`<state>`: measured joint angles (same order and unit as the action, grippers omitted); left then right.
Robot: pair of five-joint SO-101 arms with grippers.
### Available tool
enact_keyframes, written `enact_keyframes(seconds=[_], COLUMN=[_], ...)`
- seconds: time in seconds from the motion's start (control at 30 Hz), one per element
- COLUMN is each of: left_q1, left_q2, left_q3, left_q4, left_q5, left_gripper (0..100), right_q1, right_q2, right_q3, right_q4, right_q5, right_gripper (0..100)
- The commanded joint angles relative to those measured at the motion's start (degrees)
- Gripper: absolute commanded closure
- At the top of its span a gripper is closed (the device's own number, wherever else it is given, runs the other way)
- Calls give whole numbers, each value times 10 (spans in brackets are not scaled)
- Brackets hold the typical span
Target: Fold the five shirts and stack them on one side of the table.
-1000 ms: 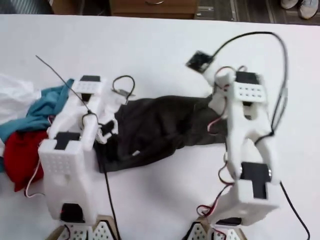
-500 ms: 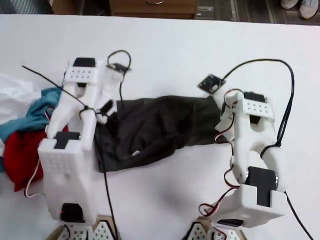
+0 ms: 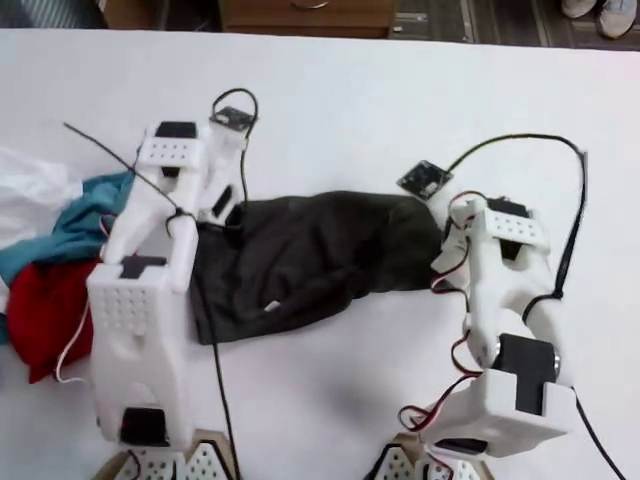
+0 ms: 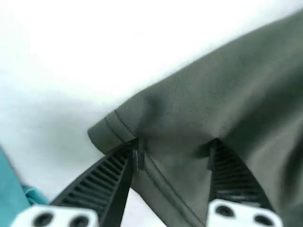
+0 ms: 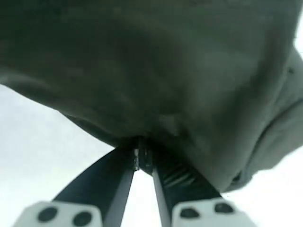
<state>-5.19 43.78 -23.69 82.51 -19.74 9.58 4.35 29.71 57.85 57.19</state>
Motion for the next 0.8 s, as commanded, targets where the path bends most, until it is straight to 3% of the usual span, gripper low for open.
enact_keyframes(seconds=[0.0, 0.2, 0.53, 0.77], left_q1=[-11, -35, -31, -24], left_q2=[48, 115, 229, 200], left_q3=[-66, -225, -452, -529], left_q4=[25, 82, 151, 199], left_q5=[6, 4, 3, 4], left_gripper=[753, 753, 753, 753], right_q1=[42, 108, 138, 131], right_q2=[-30, -30, -33, -84], right_q3=[4, 26, 25, -1], right_q4=[-1, -1, -1, 29], right_q5=[47, 149, 154, 150], right_gripper=[978, 978, 978, 978])
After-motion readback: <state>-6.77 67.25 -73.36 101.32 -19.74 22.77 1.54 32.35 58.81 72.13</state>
